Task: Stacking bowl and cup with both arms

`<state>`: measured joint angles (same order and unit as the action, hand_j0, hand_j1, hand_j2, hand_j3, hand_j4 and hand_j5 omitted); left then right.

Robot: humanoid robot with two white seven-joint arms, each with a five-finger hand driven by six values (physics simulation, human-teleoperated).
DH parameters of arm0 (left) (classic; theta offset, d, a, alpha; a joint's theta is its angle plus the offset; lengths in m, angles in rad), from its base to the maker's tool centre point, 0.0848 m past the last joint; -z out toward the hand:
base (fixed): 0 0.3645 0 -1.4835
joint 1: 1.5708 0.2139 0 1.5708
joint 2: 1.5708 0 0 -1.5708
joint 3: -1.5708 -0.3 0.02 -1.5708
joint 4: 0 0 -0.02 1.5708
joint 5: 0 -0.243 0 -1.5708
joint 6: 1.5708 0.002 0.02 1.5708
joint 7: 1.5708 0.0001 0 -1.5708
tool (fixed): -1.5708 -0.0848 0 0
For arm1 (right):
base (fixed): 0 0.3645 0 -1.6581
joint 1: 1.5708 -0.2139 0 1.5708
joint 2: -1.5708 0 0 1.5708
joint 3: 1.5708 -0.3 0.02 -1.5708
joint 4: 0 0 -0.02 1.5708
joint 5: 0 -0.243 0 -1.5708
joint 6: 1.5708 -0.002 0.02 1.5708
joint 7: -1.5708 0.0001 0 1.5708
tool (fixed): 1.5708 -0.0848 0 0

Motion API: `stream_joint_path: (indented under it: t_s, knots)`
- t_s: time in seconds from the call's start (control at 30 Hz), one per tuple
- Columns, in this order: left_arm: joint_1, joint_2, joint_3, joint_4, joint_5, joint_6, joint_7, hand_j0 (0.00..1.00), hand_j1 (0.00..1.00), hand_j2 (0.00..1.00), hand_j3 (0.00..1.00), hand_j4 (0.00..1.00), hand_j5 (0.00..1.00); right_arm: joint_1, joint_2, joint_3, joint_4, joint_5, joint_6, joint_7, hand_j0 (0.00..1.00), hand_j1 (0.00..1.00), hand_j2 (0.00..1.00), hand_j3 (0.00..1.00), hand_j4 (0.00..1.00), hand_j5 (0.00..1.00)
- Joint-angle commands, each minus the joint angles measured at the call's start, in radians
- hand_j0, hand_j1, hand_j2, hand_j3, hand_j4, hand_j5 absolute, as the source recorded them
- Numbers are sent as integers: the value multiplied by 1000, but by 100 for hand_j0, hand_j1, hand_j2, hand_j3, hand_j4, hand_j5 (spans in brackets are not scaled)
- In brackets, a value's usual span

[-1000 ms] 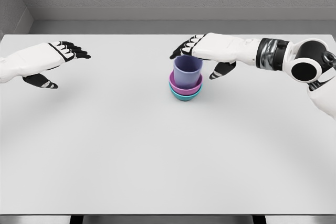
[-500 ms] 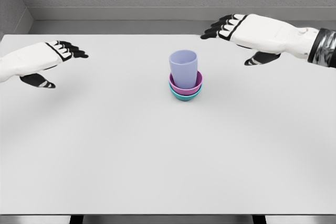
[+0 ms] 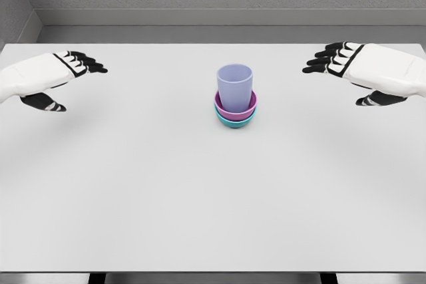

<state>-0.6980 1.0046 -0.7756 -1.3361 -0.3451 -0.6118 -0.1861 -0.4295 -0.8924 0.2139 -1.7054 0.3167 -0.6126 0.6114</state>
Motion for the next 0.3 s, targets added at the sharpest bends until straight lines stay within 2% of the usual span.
stream_joint_path:
  t_s: [0.0, 0.27]
  knots:
    - [0, 2, 3, 0, 6, 1, 1, 100, 100, 100, 100, 100, 100, 0, 0, 1, 0, -5, 2, -1, 100, 100, 100, 100, 100, 100]
    - [2, 0, 1, 3, 5, 1, 1, 100, 100, 100, 100, 100, 100, -2, 1, 1, 0, -5, 2, -1, 100, 100, 100, 100, 100, 100]
